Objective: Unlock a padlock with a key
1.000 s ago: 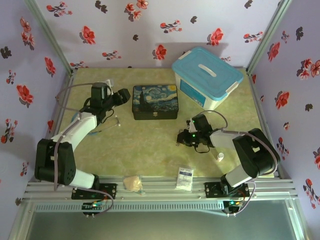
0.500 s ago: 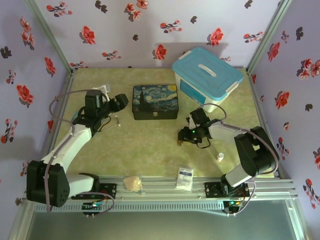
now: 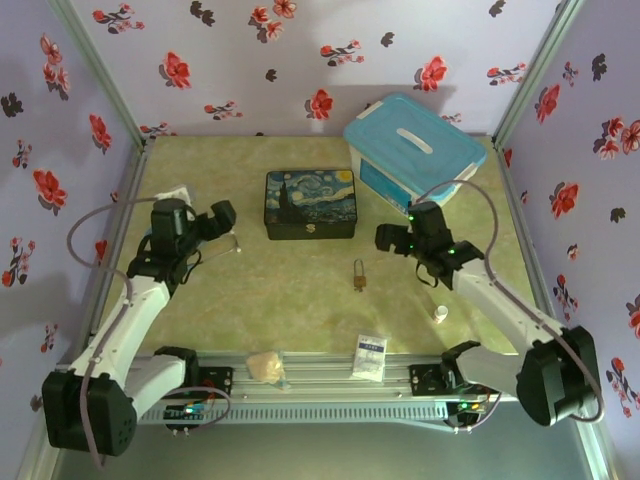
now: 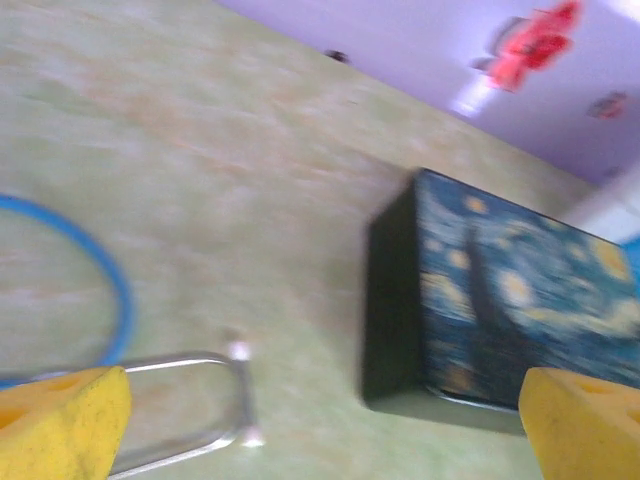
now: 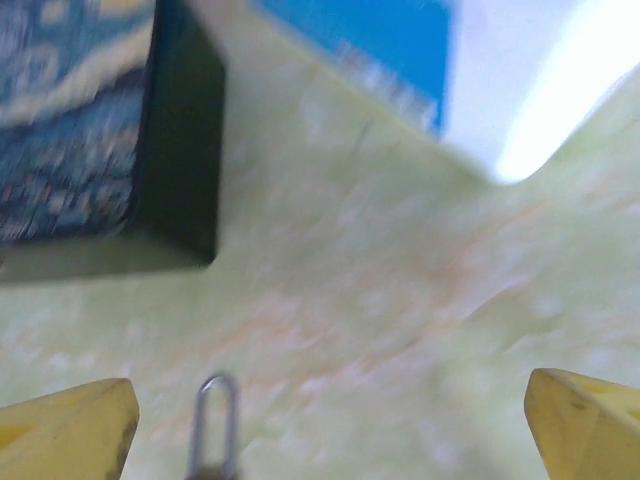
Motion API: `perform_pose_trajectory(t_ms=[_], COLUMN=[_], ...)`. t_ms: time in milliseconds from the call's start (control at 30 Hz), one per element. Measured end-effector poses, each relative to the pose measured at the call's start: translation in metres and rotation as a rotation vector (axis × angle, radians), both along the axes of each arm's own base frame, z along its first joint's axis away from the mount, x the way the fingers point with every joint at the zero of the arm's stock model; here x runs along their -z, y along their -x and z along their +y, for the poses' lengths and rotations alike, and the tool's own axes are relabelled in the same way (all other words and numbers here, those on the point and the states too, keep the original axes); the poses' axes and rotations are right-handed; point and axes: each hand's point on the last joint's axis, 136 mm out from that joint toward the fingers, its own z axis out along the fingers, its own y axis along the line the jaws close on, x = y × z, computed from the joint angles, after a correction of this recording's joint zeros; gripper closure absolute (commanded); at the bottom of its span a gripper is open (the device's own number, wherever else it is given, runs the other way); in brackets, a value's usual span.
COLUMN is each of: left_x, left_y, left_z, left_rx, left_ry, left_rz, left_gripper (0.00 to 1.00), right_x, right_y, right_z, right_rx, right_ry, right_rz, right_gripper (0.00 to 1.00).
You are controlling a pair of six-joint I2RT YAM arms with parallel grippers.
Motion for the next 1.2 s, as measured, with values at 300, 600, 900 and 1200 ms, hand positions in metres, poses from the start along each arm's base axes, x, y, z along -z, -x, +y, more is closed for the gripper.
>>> perform_pose_trajectory(t_ms=[300,600,900,1200], left_x=[0.084,0.107,0.111,0.096], left_y=[0.028,0.003,-0.023,-0.044], left_z=[0.067,0.096,0.123,0.106], left_rx=[-0.169,-0.238,-0.279,-0.187], left_ry=[-0.356,-0.468,-0.364,-0.340], left_rz=[0.090,0.023,-0.073,-0.126], left_gripper=[0.00,0.00,0.00,0.00], right_x=[0.024,0.060,0.061,0.086], right_y=[0.008,-0.002,-0.030,-0.051], right_z=[-0.141,-0.165,-0.162,-0.149], right_rx=[0.387,0.444,0.413,0.340], right_ry=[0.192,0.223,0.135,0.107], right_rz=[-0.211,-0.303,-0.418,-0.388], right_gripper=[0.01,0.01,0.01,0.01])
